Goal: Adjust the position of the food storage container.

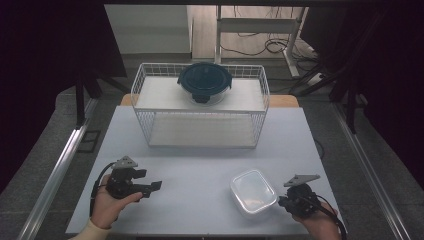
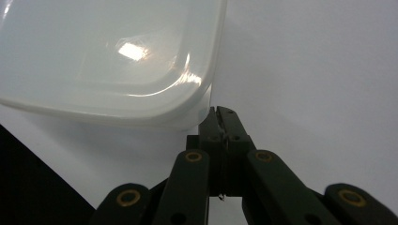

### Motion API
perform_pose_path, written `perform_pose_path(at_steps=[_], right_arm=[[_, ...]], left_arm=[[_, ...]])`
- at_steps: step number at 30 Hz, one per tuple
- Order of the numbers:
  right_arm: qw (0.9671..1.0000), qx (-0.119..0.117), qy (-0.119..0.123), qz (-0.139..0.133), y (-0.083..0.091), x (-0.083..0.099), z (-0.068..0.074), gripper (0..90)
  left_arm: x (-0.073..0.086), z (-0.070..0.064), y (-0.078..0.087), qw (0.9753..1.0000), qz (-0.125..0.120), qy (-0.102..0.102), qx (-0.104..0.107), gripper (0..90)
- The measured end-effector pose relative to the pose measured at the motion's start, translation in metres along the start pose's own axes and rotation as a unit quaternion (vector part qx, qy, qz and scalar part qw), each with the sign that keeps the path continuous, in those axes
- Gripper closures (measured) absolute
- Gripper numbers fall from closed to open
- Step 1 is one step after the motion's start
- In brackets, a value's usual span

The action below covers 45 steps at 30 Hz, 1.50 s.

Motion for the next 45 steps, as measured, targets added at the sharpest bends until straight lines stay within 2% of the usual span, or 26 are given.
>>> perform_pose_path(at_steps=[5,25,37,45], right_arm=[[0.9999,-0.003,0.01,0.0,-0.003,-0.005,0.009,89.6],[0.9994,-0.022,0.025,-0.005,-0.009,-0.016,0.028,89.6],[0.9979,-0.039,0.051,-0.001,-0.023,-0.031,0.052,89.6],[0.9972,-0.04,0.063,-0.003,-0.029,-0.041,0.059,89.6]], left_arm=[[0.001,0.001,0.0,1.0,0.003,0.001,-0.001,22.4],[0.003,0.004,0.002,1.0,0.002,0.006,-0.003,22.1],[0.004,0.005,0.0,1.0,0.003,0.009,-0.002,22.1],[0.004,0.005,0.0,1.0,0.003,0.009,-0.002,22.1]])
Point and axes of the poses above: each handheld gripper's, and its own axes: y roughly backward along the jaws, x roughly out of its underside, z roughly to its left, the point moved 7 cm from there along -y, roughly forward along the jaws, and after that the axes turned 5 degrees about -y, right-handed, at the moved point
